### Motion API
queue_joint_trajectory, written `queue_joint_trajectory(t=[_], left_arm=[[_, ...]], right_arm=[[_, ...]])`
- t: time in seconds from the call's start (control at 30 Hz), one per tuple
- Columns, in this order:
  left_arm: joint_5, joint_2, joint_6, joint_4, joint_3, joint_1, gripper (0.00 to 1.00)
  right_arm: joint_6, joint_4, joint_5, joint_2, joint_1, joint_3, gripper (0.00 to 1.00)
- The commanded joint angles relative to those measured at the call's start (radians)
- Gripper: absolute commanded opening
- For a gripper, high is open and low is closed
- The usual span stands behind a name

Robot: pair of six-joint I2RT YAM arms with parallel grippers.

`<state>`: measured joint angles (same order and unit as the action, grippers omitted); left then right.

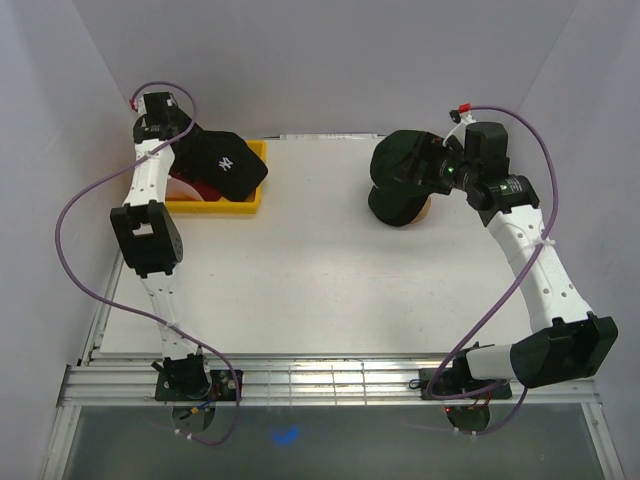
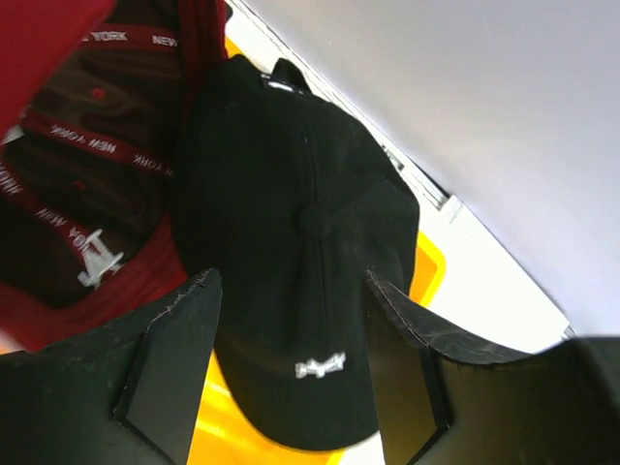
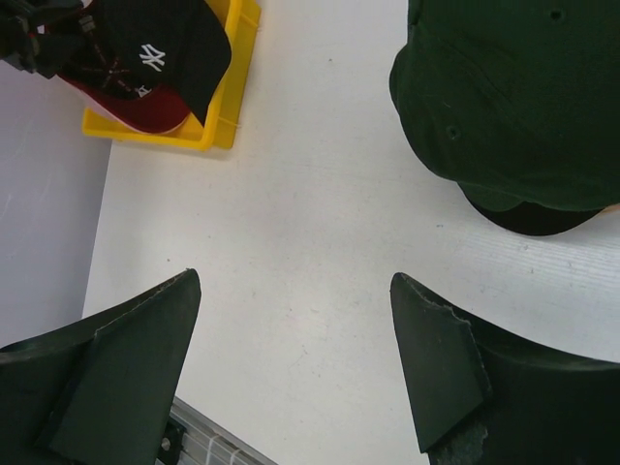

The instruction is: Stack the hats

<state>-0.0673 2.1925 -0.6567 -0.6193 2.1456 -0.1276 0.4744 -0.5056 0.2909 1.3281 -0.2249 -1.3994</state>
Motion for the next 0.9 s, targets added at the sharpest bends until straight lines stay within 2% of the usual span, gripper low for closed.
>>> queue_joint_trajectory(t=[0.0,0.13,0.3,0.4,0.53,0.57,0.87], left_arm=[[0.050,0.035,-0.015,0.067,0.069,0.002,0.70],[0.057,0.053,0.008,0.162,0.046,0.002,0.70],[0.064,0.092,0.014,0.179,0.065,0.000,0.70],[0.066,0.104,0.005,0.181,0.053,0.002,0.66],[0.066,0.104,0.008,0.184,0.031,0.011,0.55],[0.066,0.099,0.009,0.185,0.027,0.014,0.48],[0.101,0.073,0.029,0.184,0.013,0.028,0.24]], right_arm=[[-0.036,-0.001,0.001,-0.018,-0.004,-0.085,0.84],[-0.060,-0.036,-0.004,0.002,-0.005,-0.142,0.85],[-0.068,-0.042,-0.007,0.013,-0.005,-0.154,0.84],[-0.062,-0.036,-0.007,0.014,-0.005,-0.154,0.84],[-0.060,-0.036,-0.016,0.014,-0.005,-0.153,0.84],[-0.060,-0.034,-0.018,0.014,-0.005,-0.151,0.84],[-0.054,-0.027,-0.015,0.013,-0.005,-0.141,0.84]])
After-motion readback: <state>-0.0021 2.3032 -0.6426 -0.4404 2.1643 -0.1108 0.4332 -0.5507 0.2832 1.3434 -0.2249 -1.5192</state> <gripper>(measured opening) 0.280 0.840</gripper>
